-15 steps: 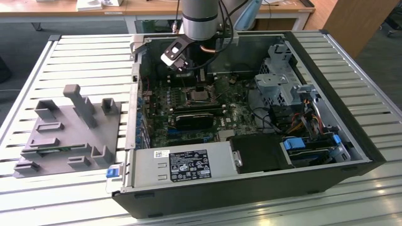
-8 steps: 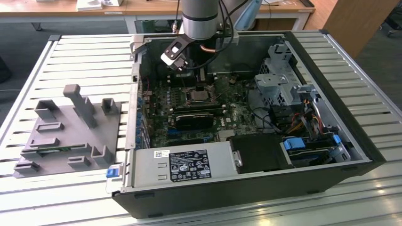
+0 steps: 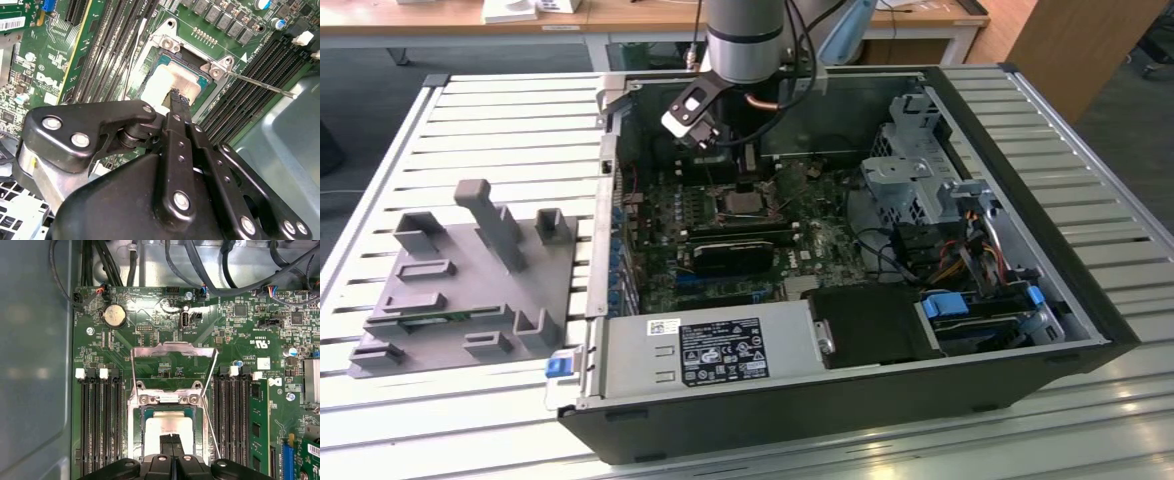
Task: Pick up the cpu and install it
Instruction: 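Close the cpu cover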
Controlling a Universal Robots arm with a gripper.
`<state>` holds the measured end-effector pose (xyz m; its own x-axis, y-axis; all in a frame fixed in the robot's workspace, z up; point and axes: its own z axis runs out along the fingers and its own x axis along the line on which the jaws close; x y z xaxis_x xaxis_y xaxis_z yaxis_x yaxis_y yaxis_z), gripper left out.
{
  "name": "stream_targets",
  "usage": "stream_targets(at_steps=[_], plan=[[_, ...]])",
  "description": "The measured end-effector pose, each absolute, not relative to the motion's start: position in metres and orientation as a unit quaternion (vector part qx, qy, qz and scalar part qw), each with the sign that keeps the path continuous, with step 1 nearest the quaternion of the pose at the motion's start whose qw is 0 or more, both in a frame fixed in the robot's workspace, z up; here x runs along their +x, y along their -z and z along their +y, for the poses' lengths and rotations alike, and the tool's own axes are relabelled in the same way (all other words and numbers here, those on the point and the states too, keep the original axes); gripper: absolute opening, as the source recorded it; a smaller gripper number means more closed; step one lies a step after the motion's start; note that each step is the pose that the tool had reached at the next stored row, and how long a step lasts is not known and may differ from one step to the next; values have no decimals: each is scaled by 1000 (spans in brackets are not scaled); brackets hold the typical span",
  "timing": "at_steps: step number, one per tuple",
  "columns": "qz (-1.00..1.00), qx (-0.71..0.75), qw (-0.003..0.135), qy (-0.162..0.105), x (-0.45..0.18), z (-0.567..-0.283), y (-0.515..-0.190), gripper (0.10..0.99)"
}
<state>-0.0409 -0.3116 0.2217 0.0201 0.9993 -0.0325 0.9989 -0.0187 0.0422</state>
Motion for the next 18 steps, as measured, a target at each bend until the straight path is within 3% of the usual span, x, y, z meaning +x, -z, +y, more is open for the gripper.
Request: stream_targets(at_steps=[18], plan=[[700,714,26,-3,-41,-312,-231,106]])
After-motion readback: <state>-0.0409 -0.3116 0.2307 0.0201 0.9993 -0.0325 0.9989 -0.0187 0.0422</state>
